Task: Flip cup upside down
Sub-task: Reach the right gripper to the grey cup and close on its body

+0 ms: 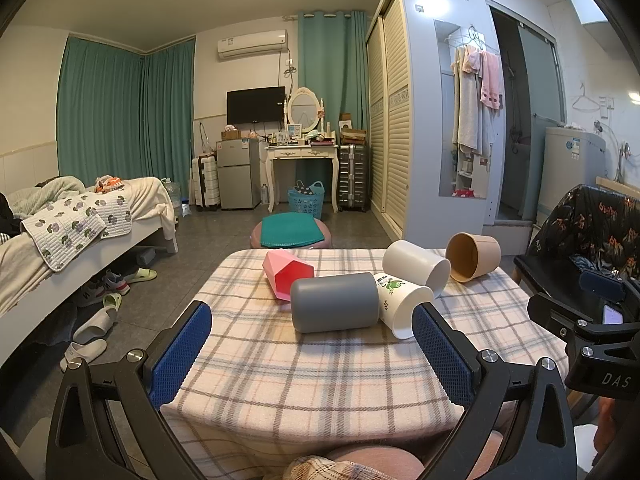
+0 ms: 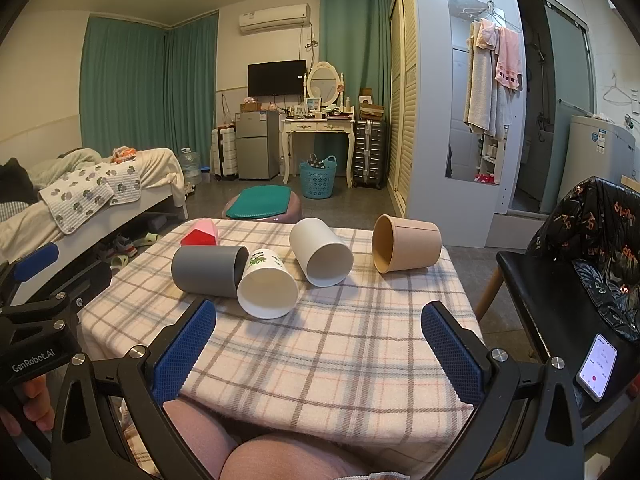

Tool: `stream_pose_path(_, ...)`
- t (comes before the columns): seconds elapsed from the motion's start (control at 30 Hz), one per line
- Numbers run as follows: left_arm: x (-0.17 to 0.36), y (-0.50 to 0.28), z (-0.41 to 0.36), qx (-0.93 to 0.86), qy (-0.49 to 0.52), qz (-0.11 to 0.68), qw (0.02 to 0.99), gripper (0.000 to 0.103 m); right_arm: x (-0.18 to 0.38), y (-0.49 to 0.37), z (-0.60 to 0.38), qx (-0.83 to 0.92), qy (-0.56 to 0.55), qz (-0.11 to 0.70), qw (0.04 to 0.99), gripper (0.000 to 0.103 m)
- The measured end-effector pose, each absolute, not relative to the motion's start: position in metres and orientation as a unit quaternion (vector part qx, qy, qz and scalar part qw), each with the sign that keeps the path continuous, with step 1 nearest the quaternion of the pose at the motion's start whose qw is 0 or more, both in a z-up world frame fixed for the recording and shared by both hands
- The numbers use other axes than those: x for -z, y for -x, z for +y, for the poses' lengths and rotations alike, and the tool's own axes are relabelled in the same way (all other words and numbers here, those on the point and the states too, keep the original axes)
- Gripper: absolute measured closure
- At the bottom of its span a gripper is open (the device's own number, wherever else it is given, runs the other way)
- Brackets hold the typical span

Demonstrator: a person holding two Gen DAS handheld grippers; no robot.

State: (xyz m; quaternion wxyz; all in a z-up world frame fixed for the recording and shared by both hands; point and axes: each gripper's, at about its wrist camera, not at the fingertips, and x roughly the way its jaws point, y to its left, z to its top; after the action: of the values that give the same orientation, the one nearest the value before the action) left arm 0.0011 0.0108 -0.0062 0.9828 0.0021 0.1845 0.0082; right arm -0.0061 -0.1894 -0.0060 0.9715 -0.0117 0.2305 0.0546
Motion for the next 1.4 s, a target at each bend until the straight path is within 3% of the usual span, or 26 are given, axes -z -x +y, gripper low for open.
stream_pose_path(0.87, 0.004, -0.003, 0.019, -0.02, -0.005, 0.187, 0.982, 0.0, -0.002, 0.0, -0.181, -0.069, 0.034, 0.234, 0.969, 0.0)
stream_pose_path(1.4, 0.017, -0.069, 0.097, -0.096, 0.031, 0.232, 0.967, 0.0, -0.009, -0.097, -0.097, -0.219, 0.208, 0.282, 0.911, 0.0)
